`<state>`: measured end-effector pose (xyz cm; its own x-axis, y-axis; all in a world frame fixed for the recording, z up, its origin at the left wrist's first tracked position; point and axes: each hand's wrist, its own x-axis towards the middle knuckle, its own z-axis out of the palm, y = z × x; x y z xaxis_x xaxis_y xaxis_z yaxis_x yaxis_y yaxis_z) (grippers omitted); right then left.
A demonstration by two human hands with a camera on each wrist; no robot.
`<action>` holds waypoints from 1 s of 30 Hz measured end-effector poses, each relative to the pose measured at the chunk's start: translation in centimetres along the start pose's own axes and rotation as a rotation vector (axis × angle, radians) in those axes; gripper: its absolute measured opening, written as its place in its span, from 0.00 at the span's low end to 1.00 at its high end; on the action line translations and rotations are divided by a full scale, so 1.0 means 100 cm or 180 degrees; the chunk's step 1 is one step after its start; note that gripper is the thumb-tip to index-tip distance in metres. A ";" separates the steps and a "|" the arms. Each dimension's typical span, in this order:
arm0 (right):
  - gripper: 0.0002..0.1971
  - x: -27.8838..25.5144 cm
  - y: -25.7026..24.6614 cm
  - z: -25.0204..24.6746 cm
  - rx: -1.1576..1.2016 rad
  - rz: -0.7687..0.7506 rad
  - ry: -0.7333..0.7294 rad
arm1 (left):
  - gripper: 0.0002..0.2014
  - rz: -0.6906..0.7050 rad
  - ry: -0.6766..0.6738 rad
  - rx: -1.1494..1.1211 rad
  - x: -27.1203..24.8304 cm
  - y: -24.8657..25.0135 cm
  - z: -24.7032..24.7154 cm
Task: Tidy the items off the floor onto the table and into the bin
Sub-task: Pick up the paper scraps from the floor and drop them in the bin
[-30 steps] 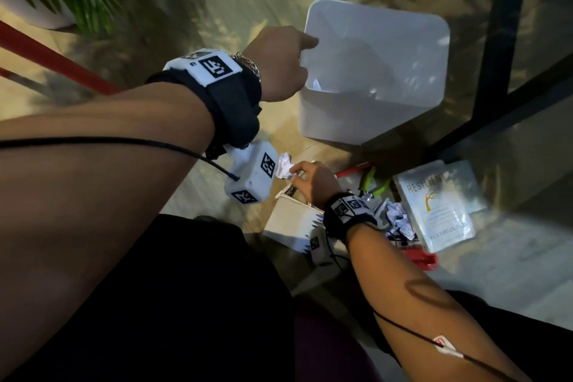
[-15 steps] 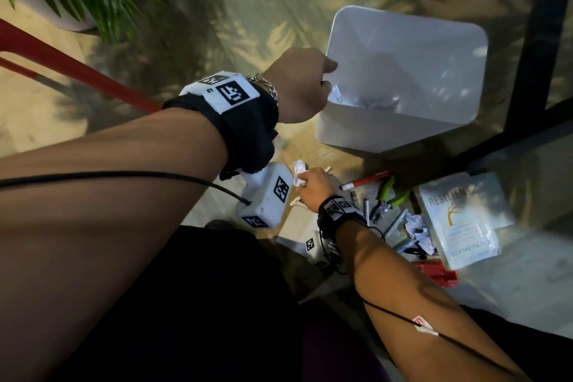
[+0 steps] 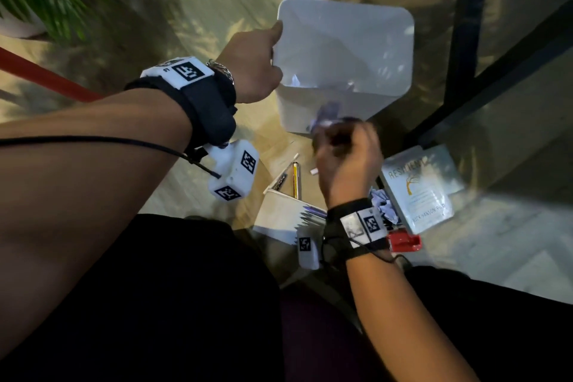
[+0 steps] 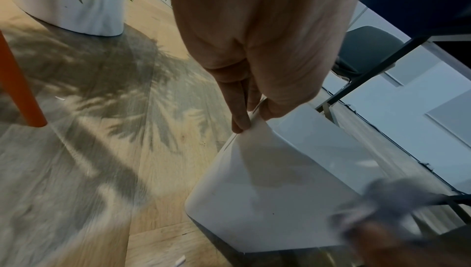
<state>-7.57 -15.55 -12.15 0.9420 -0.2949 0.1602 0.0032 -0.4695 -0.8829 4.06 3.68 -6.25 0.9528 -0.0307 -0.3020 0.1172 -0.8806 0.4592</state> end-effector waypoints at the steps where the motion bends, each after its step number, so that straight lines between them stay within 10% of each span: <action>1: 0.07 0.011 -0.013 -0.009 0.0122 -0.0152 0.0331 | 0.40 -0.0003 0.0006 0.0049 0.001 0.001 0.000; 5: 0.07 0.077 -0.040 -0.031 0.0176 -0.0439 0.0882 | 0.38 -0.0026 0.0093 0.0250 0.002 0.010 -0.001; 12: 0.11 0.138 -0.027 -0.054 -0.0889 -0.0541 -0.0638 | 0.41 -0.0197 0.0208 0.0435 0.003 0.020 -0.002; 16: 0.15 0.126 0.016 -0.108 -0.0396 -0.0499 0.0240 | 0.42 -0.0236 0.0236 0.0495 0.005 0.022 -0.001; 21: 0.19 0.076 0.130 -0.154 -0.0002 0.1760 0.0587 | 0.42 -0.0338 0.0243 0.0468 0.008 0.023 0.001; 26: 0.04 0.017 0.206 -0.160 -0.0045 0.2988 0.0405 | 0.44 -0.0453 0.0259 0.0302 0.010 0.024 0.002; 30: 0.28 0.008 0.232 -0.164 -0.0205 0.3731 0.0275 | 0.54 -0.0521 0.0072 0.0125 0.011 0.022 0.002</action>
<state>-12.29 -40.34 -25.28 0.3320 -0.6287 -0.7033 -0.8692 0.0857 -0.4870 5.27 1.64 -5.79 0.9280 0.1251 -0.3509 0.2609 -0.8907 0.3722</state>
